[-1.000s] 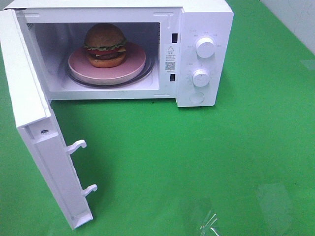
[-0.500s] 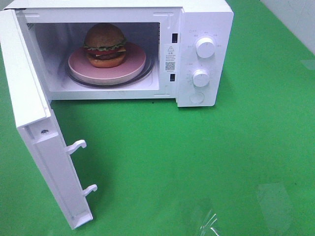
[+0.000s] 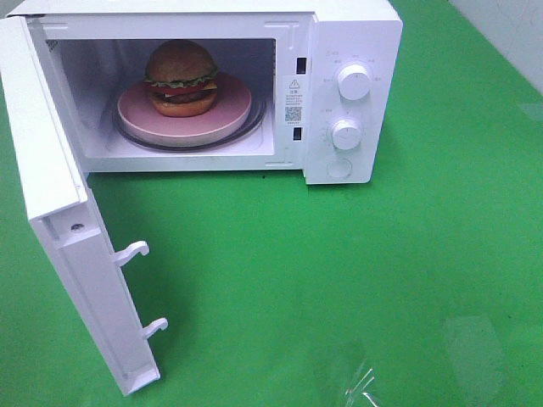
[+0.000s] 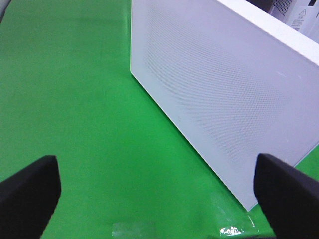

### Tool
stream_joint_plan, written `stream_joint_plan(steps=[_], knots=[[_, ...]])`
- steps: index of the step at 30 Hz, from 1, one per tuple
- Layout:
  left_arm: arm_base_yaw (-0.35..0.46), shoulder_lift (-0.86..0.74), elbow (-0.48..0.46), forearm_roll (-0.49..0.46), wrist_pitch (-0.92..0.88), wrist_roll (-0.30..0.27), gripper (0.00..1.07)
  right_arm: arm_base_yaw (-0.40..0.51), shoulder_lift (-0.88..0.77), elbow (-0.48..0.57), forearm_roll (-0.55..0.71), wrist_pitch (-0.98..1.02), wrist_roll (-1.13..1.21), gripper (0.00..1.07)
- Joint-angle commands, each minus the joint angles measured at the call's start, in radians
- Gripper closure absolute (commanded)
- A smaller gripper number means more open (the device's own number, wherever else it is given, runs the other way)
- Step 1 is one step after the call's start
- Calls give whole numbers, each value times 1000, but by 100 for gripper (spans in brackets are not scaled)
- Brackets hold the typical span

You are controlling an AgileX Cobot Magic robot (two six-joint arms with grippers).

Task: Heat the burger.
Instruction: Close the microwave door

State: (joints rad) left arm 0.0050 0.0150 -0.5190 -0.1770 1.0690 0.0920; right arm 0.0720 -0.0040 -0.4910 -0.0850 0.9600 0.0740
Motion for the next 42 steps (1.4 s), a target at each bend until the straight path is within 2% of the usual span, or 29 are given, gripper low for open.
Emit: stream_joint_plan(steps=[1, 36, 41, 42], knots=[[2, -3, 2, -6, 0, -5, 9, -5, -27, 1, 3, 0, -9, 31], [2, -3, 2, -7, 0, -8, 9, -5, -27, 1, 3, 0, -9, 31], [2, -3, -10, -4, -14, -16, 16, -5, -27, 1, 3, 0, -9, 31], [2, -1, -18, 3, -29, -16, 21, -5, -27, 1, 3, 0, -9, 31]])
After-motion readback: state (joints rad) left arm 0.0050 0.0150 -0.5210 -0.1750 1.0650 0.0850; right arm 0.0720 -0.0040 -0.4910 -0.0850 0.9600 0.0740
